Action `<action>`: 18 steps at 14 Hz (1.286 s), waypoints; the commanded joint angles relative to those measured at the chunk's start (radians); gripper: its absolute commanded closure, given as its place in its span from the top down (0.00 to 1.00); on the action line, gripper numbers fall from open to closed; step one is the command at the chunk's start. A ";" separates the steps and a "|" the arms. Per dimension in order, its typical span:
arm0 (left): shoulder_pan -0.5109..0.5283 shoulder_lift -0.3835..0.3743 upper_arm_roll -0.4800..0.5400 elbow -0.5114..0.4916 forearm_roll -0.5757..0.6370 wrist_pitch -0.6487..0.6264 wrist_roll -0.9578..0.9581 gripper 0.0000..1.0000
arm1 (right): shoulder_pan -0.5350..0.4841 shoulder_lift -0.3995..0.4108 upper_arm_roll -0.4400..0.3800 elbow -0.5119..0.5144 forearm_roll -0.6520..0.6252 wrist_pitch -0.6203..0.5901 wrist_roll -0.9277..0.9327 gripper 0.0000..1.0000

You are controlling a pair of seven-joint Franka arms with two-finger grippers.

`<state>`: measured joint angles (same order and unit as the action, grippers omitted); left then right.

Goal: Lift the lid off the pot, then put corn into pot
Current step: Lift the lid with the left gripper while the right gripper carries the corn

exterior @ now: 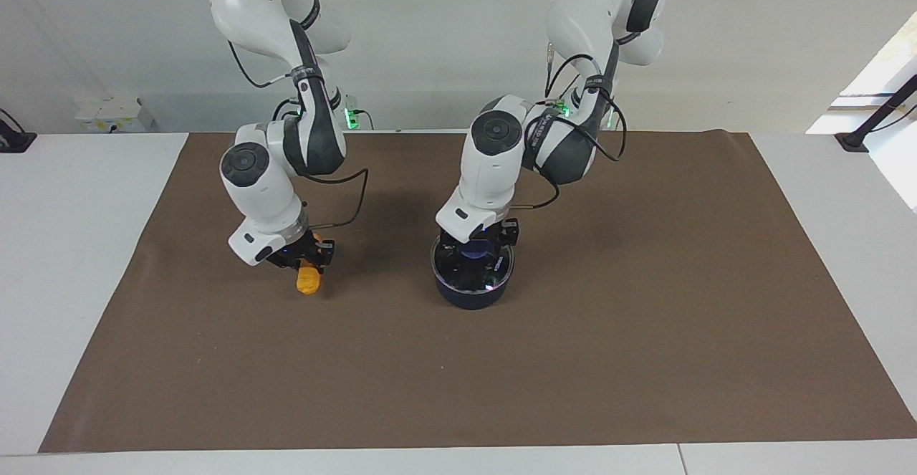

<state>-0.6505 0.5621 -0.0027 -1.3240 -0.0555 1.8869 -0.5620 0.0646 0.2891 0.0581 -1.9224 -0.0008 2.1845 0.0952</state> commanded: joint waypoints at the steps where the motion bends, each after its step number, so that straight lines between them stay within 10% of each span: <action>1: -0.014 -0.028 0.012 -0.035 0.019 -0.003 -0.016 0.78 | 0.017 0.027 0.003 0.074 -0.013 -0.069 0.000 0.00; 8: -0.015 -0.030 0.010 -0.030 0.013 -0.015 -0.016 0.46 | 0.064 0.042 0.003 0.138 -0.050 -0.131 0.072 0.00; 13: 0.011 -0.106 0.018 -0.012 -0.021 -0.109 -0.013 0.04 | 0.087 0.045 0.005 0.160 -0.047 -0.147 0.077 0.00; 18: 0.142 -0.203 0.015 -0.001 -0.027 -0.176 0.004 0.00 | 0.133 0.067 0.005 0.239 -0.047 -0.202 0.150 0.00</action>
<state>-0.5621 0.4052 0.0159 -1.3101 -0.0695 1.7419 -0.5698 0.1828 0.3263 0.0584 -1.7552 -0.0311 2.0329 0.2062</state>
